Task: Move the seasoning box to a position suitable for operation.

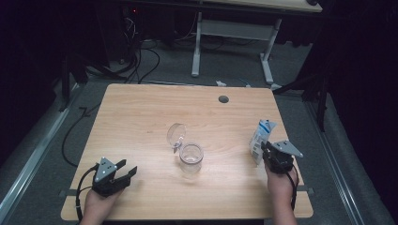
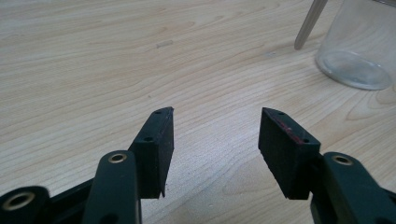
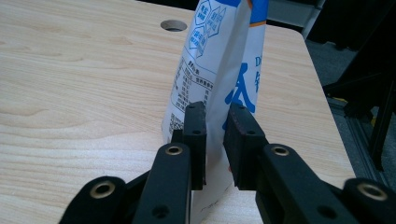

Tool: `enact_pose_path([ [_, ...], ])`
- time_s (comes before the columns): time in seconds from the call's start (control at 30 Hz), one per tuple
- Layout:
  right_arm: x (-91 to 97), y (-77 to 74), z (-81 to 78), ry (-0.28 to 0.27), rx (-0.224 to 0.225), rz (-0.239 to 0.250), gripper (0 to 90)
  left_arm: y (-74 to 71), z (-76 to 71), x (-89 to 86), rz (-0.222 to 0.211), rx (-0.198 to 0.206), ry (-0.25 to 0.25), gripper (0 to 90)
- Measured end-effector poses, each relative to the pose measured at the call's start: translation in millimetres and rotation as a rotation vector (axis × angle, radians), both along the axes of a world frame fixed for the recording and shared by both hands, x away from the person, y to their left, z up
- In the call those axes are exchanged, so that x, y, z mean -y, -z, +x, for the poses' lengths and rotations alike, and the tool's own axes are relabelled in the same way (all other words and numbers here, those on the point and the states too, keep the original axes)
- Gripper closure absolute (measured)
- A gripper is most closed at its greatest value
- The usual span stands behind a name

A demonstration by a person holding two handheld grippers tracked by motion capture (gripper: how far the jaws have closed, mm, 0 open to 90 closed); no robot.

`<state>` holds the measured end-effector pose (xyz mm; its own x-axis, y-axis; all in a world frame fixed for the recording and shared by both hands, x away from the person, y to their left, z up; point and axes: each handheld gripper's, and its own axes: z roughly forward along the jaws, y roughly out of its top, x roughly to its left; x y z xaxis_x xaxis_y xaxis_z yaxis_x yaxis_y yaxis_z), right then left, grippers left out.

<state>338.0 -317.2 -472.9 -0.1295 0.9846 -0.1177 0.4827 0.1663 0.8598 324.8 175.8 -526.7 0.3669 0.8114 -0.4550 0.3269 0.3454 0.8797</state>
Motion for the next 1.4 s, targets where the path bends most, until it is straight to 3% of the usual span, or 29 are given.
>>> enact_pose_path([
  [0.1, 0.0, 1.1, -0.2, -0.004, 0.011, 0.010, 77.7, -0.2, 0.0, -0.1, -0.002, 0.001, -0.001, 45.9],
  [0.17, -0.5, 2.1, 0.6, 0.012, 0.023, 0.025, 69.2, -0.4, -0.1, 0.0, -0.004, 0.003, -0.002, 45.8],
  [0.3, -2.2, 4.4, 5.0, 0.020, 0.018, 0.037, 61.5, -0.1, -0.5, 0.2, 0.002, -0.002, 0.005, 45.6],
  [0.53, -7.7, 6.5, 10.5, 0.022, 0.008, 0.031, 56.3, 0.1, -0.2, -0.2, -0.002, -0.005, 0.004, 45.6],
  [0.67, -9.2, 6.2, 11.6, 0.035, 0.002, 0.024, 59.4, 0.1, -0.5, 0.0, 0.001, -0.004, 0.004, 45.6],
  [0.9, -5.1, 4.9, 9.5, 0.009, 0.009, 0.073, 78.5, -0.1, -0.7, 0.0, -0.004, -0.010, 0.011, 44.9],
  [1.4, -1.2, 2.5, 8.0, -0.037, -0.007, 0.086, 84.4, -0.4, -3.2, 0.5, -0.046, -0.017, 0.066, 42.5],
])
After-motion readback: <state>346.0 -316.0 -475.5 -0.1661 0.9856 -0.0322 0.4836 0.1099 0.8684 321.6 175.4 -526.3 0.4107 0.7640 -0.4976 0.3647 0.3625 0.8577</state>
